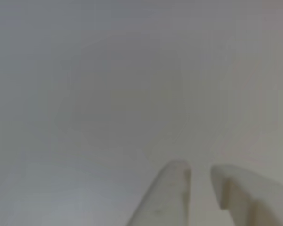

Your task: Pick up green cube and drop it in the blue box

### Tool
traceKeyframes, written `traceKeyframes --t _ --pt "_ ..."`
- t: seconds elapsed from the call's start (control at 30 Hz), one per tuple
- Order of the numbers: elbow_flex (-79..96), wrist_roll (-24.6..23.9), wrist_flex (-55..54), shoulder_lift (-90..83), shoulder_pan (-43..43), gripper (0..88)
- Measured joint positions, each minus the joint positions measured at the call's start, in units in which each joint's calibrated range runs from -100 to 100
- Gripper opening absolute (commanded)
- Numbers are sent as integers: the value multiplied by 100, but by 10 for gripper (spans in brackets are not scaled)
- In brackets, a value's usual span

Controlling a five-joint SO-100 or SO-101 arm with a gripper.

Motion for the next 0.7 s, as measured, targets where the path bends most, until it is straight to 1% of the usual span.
traceKeyframes --t 0.37,0.7 --pt "0 0 0 0 -740 4" --pt "0 0 0 0 -775 4"
